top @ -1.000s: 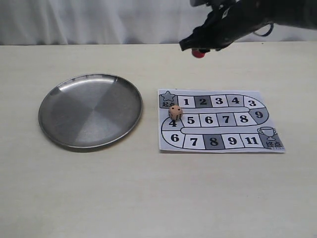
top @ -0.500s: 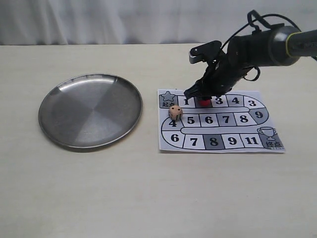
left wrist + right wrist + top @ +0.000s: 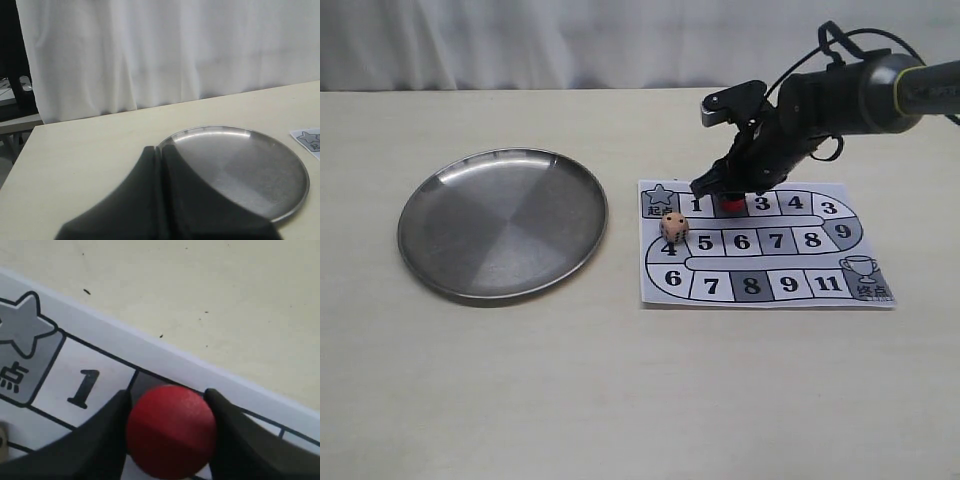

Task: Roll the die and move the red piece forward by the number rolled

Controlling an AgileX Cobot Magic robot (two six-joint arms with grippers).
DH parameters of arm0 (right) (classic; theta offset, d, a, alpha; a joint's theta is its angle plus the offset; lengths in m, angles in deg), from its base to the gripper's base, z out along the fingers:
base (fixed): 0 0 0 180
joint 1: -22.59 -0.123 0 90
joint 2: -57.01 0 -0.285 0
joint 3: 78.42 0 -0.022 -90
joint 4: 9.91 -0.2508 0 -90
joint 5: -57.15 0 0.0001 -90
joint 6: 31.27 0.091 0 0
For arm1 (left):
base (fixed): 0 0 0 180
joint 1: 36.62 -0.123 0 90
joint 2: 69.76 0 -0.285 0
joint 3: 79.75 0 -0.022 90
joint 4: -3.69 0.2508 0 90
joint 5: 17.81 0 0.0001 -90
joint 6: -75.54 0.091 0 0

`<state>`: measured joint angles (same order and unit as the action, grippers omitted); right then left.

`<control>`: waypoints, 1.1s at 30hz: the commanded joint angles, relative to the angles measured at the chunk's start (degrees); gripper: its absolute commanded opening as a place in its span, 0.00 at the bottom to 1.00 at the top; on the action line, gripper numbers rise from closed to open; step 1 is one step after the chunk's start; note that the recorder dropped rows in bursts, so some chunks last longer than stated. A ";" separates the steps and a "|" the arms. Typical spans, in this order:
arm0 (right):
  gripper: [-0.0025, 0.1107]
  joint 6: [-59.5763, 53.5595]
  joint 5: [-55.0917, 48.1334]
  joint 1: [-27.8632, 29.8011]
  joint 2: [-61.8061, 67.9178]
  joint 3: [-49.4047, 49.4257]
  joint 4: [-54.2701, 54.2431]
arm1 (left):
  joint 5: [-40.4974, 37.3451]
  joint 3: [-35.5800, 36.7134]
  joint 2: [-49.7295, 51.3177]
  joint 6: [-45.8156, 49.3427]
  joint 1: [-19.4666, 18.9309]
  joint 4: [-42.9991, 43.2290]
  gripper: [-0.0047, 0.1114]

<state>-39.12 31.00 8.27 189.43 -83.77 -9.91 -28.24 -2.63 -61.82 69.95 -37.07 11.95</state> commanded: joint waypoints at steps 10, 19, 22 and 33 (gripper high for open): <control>0.41 0.16 3.85 0.48 -14.81 0.60 -0.57 | 0.49 0.10 -0.15 -0.05 0.48 0.01 0.04; 0.06 1.49 4.51 0.48 -35.89 2.83 -1.02 | 0.49 0.10 -0.15 -0.05 0.48 0.01 0.04; 0.06 1.49 6.56 0.48 -42.28 6.89 -1.02 | 0.49 0.10 -0.15 -0.05 0.48 0.01 0.04; 0.06 2.77 19.39 0.48 -68.88 36.82 -5.77 | 0.49 0.10 -0.15 -0.05 0.48 0.01 0.04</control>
<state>-36.49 48.51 8.49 126.42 -53.32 -13.81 -28.24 -2.63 -61.82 69.95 -37.07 11.95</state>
